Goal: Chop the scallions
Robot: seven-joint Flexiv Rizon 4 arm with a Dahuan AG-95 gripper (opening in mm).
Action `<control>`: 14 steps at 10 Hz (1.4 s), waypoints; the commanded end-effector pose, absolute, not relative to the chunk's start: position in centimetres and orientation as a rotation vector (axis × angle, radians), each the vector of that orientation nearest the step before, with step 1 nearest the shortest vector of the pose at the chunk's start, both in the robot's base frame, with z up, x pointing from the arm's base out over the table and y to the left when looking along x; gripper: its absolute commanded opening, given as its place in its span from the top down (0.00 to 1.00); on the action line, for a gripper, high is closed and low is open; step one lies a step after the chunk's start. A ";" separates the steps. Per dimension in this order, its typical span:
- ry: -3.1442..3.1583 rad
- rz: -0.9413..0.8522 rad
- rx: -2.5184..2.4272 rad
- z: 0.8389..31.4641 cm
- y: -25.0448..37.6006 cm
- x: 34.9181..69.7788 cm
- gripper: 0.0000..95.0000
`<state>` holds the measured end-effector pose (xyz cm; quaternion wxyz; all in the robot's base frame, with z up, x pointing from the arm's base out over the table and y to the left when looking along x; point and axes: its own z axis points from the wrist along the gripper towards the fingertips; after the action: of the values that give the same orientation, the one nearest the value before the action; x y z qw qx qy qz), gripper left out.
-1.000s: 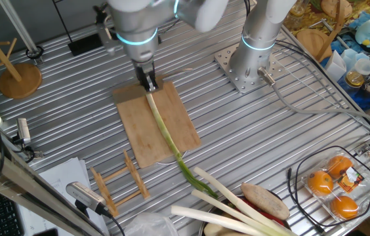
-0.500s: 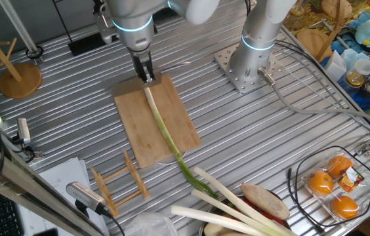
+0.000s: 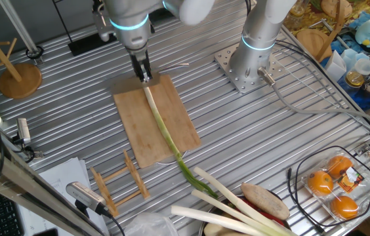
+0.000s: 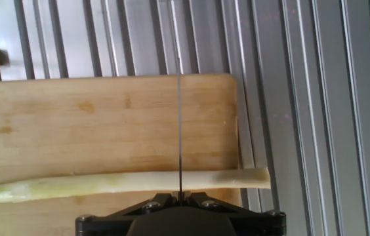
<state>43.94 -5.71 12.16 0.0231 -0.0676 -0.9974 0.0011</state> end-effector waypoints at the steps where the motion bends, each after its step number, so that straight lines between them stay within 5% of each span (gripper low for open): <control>1: -3.077 0.007 -0.170 11.8 -6.5 43.5 1.00; 14: -3.065 -0.049 -0.158 9.4 -7.8 40.4 1.00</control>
<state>40.17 -7.89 9.52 0.0349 -0.0522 -0.9979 -0.0163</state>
